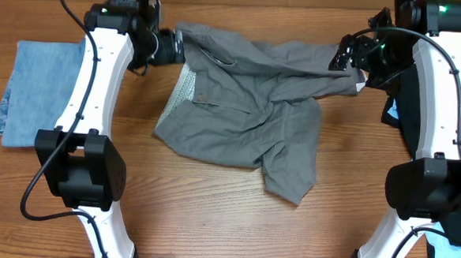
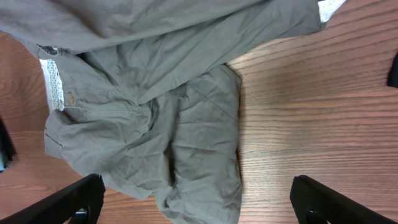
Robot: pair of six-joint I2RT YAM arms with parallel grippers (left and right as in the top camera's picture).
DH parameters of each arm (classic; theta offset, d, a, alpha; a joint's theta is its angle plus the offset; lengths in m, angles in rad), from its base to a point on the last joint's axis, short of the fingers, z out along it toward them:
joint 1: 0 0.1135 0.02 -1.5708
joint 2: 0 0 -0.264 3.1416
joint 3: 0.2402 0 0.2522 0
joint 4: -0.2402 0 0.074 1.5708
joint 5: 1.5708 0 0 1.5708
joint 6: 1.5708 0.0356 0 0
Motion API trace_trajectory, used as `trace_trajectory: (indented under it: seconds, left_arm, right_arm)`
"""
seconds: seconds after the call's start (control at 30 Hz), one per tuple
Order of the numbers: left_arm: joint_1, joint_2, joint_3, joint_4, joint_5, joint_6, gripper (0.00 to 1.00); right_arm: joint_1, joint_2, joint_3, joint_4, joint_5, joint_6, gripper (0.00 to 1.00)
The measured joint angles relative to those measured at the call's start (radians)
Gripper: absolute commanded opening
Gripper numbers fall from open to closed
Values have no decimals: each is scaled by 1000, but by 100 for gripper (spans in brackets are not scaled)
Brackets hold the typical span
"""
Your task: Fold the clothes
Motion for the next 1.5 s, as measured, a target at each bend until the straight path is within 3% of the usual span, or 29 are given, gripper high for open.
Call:
trace_trajectory:
  seconds: [0.1, 0.2, 0.27, 0.33, 0.8, 0.93, 1.0, 1.27, 1.43, 1.5]
  left_arm:
    - [-6, 0, -56, -61, 20, 15, 79]
    - [-8, 1, -154, -76, 31, 51, 64]
    - [-8, 2, -215, -72, 42, 82, 77]
    - [-8, 2, -250, -58, 50, 107, 80]
    - [-10, 2, -424, 109, 64, 185, 85]
    - [-10, 2, -425, 108, 66, 205, 53]
    - [-10, 2, -426, 97, 65, 222, 50]
    - [-10, 2, -430, 0, 65, 241, 55]
    - [-10, 2, -431, -16, 61, 248, 36]
    - [-10, 2, -431, -24, 52, 253, 20]
  right_arm:
    - [0, 0, 0, 1, 0, 0, 100]
    - [0, 0, 0, 0, 0, 0, 100]
    - [0, 0, 0, 0, 0, 0, 100]
    - [0, 0, 0, 0, 0, 0, 100]
    - [0, 0, 0, 0, 0, 0, 100]
    - [0, 0, 0, 0, 0, 0, 100]
    - [0, 0, 0, 1, 0, 0, 100]
    - [0, 0, 0, 0, 0, 0, 100]
    - [0, 0, 0, 0, 0, 0, 100]
    - [0, 0, 0, 1, 0, 0, 100]
